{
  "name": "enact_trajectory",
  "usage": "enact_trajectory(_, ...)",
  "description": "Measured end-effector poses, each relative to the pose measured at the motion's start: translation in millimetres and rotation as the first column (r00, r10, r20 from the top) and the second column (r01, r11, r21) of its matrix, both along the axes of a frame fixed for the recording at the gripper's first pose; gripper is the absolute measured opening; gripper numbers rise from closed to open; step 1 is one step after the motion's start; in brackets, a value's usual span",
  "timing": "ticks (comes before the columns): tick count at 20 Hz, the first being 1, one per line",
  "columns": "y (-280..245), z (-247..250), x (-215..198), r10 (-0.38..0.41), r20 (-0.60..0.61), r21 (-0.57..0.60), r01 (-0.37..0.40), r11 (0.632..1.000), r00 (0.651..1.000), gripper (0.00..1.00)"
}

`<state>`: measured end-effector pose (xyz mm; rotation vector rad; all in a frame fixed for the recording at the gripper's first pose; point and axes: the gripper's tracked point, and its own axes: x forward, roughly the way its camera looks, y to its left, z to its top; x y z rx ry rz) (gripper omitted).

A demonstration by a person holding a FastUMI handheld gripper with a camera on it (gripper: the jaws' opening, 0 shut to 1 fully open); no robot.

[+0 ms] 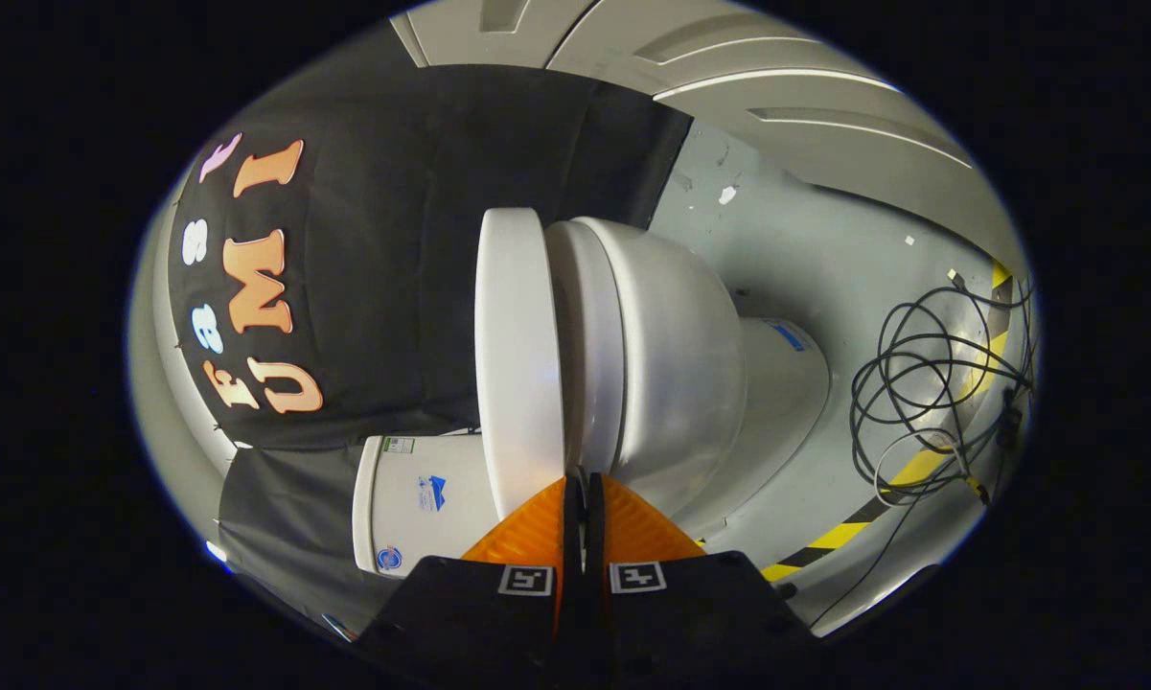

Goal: Open the toilet lid.

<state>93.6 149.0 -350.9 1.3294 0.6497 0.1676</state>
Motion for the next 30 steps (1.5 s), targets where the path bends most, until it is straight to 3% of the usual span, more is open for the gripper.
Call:
enact_trajectory(3, -0.3, -0.6, 1.5, -0.061, 0.006, 0.073, 0.06, 0.996, 0.998, 0.08)
enact_trajectory(9, 4.4, 4.3, 5.5, -0.065, -0.003, 0.087, 0.065, 0.994, 0.998, 0.08)
enact_trajectory(11, 5.0, 6.1, 6.8, -0.068, 0.01, 0.028, 0.067, 0.997, 0.998, 0.08)
enact_trajectory(14, 6.8, 4.0, 8.0, -0.028, 0.033, -0.164, 0.033, 0.986, 0.999, 0.08)
enact_trajectory(18, 9.5, 36.9, 13.8, 0.007, 0.057, -0.21, 0.005, 0.978, 0.998, 0.08)
enact_trajectory(25, 23.0, 88.4, 18.1, -0.014, 0.103, -0.4, 0.054, 0.915, 0.995, 0.08)
enact_trajectory(28, 36.0, 119.0, 24.2, -0.024, 0.142, -0.479, 0.09, 0.873, 0.99, 0.08)
enact_trajectory(30, 48.2, 136.1, 25.3, -0.001, 0.151, -0.558, 0.086, 0.825, 0.989, 0.08)
